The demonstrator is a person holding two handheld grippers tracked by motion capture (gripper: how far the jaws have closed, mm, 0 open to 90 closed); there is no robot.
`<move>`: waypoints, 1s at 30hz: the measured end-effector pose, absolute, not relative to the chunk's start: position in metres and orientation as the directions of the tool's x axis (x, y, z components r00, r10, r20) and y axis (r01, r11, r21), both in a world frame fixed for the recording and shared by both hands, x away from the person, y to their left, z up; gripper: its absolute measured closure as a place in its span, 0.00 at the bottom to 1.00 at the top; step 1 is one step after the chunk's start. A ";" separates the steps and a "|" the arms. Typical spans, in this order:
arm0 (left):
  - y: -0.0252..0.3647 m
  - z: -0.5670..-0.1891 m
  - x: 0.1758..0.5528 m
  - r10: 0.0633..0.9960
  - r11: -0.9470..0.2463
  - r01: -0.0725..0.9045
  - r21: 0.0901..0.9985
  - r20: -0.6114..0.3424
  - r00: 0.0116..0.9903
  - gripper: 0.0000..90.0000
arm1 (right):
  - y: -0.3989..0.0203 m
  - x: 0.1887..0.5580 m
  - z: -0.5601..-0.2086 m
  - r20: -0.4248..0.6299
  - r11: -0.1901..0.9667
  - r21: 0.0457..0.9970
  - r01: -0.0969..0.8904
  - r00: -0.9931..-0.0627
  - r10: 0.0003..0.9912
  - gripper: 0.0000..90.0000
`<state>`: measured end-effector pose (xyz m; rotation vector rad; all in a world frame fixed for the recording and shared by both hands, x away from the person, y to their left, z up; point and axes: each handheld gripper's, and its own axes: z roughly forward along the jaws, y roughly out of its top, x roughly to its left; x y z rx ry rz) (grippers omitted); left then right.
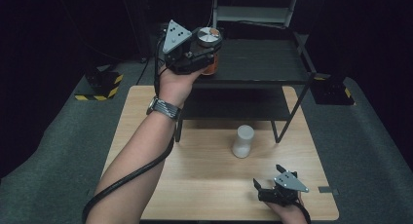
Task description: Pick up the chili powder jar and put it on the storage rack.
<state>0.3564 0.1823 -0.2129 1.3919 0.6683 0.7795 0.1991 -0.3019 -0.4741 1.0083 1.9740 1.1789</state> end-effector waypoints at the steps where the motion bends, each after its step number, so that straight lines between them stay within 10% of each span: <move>1: 0.182 -0.213 0.358 0.806 0.015 -0.084 0.996 0.037 0.591 0.39 | -0.302 0.199 -0.474 -0.121 0.307 0.905 0.294 -0.514 0.849 0.00; 30: 0.180 -0.222 0.376 0.823 0.015 -0.043 0.999 0.012 0.567 0.38 | -0.303 0.199 -0.474 -0.120 0.307 0.906 0.292 -0.518 0.847 0.00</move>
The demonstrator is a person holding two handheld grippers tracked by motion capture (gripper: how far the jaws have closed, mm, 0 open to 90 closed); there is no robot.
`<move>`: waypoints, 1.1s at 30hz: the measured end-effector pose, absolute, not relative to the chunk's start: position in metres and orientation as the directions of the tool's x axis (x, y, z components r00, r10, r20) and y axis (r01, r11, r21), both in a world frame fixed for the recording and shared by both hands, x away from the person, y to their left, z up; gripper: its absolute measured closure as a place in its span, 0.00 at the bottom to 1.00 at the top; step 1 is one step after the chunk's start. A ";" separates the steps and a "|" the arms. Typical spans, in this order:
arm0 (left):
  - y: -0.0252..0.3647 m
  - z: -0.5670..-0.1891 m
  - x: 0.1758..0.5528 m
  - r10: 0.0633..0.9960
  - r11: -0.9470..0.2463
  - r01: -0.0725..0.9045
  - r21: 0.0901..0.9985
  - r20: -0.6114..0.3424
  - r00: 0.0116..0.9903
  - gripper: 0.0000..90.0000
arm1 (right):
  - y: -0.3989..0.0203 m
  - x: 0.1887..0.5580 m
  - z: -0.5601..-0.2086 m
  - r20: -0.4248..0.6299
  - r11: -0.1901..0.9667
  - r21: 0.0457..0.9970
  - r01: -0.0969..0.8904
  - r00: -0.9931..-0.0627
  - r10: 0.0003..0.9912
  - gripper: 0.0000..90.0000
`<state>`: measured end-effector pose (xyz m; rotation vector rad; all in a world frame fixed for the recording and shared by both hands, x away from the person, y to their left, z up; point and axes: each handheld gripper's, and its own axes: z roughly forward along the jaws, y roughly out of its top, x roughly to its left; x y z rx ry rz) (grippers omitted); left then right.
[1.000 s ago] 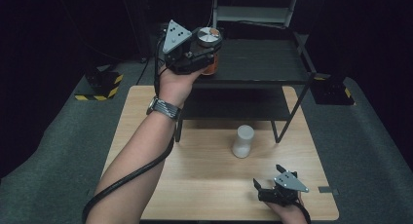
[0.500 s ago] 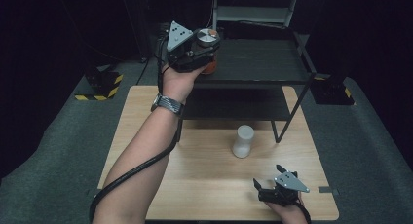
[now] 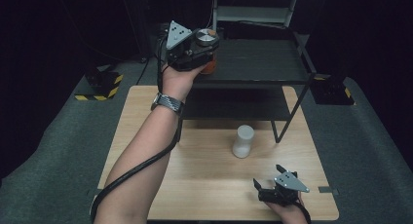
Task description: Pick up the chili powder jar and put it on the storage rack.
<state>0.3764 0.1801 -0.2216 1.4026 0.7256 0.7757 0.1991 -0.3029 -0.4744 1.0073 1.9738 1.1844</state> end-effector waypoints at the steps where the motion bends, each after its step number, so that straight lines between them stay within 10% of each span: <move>1: 0.180 -0.222 0.376 0.823 0.016 -0.042 0.999 0.011 0.567 0.38 | -0.303 0.199 -0.474 -0.121 0.308 0.905 0.292 -0.518 0.847 0.00; 15: 0.179 -0.221 0.378 0.822 0.006 -0.027 1.000 0.011 0.569 0.32 | -0.305 0.199 -0.475 -0.109 0.297 0.909 0.292 -0.520 0.847 0.00; 33: 0.187 -0.222 0.358 0.818 -0.010 -0.056 0.998 0.040 0.574 0.01 | -0.301 0.198 -0.475 -0.122 0.304 0.907 0.293 -0.507 0.853 0.00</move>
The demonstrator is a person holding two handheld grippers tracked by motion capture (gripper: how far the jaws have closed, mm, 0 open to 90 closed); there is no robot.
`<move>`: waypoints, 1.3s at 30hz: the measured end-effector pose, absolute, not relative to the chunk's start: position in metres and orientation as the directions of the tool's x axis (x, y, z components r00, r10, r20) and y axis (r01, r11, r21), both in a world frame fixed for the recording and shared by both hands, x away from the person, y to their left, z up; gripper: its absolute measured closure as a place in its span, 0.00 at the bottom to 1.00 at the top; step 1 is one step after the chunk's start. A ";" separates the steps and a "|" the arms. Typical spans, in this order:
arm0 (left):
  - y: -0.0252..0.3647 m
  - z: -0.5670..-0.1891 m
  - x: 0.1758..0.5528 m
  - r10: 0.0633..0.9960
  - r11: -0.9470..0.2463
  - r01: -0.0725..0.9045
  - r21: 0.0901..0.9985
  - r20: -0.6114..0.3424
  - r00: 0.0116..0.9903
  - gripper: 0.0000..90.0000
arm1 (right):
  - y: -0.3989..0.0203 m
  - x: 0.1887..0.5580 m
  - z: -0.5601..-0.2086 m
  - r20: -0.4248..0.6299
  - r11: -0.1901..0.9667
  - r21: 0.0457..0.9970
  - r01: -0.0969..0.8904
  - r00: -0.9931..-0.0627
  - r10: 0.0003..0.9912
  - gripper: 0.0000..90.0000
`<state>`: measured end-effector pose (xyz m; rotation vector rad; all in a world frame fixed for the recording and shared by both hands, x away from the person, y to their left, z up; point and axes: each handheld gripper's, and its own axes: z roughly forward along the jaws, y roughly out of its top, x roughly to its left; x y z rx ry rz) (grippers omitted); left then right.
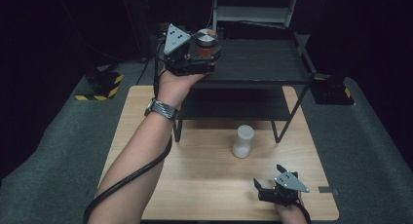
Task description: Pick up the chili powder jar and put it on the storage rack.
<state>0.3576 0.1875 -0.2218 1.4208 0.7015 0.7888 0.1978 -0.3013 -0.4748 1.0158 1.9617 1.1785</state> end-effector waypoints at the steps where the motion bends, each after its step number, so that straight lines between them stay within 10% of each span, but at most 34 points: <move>1: 0.187 -0.222 0.358 0.818 -0.010 -0.056 0.998 0.040 0.574 0.00 | -0.301 0.198 -0.475 -0.122 0.304 0.907 0.293 -0.507 0.853 0.00; 39: 0.218 -0.284 0.300 0.780 -0.039 -0.079 0.996 0.079 0.621 0.00 | -0.297 0.197 -0.475 -0.144 0.321 0.902 0.289 -0.499 0.854 0.00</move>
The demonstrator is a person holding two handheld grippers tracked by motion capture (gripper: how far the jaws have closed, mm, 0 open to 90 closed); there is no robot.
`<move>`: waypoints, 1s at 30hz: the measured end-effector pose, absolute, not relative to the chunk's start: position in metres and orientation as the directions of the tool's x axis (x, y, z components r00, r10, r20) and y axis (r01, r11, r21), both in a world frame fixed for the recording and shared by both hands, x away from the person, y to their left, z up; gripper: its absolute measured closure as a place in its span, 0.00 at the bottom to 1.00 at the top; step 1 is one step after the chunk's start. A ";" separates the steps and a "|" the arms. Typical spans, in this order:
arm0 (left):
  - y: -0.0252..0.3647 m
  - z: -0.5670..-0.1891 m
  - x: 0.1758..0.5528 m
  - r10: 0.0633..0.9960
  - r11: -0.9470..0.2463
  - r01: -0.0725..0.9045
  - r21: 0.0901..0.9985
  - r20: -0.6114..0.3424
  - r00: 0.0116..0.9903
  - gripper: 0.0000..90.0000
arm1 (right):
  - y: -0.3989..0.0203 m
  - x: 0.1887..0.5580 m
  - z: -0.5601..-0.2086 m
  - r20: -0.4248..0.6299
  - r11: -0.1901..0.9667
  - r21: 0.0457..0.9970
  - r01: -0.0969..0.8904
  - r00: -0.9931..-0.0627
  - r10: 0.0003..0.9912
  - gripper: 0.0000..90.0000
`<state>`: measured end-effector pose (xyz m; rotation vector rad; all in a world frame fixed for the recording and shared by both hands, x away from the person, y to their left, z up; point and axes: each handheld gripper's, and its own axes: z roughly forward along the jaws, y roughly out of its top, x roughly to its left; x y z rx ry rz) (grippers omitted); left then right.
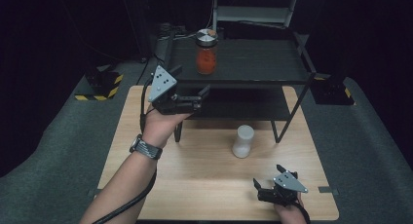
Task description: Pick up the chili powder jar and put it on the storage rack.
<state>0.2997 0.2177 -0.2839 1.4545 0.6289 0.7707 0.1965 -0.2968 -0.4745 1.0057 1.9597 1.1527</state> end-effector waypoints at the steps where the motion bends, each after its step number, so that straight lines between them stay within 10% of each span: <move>1: 0.218 -0.289 0.296 0.779 -0.046 -0.080 0.996 0.086 0.621 0.00 | -0.297 0.196 -0.475 -0.145 0.322 0.902 0.289 -0.499 0.854 0.00; 30: 0.237 -0.374 0.257 0.774 -0.097 0.000 0.995 0.076 0.628 0.00 | -0.294 0.196 -0.474 -0.163 0.338 0.897 0.285 -0.497 0.852 0.00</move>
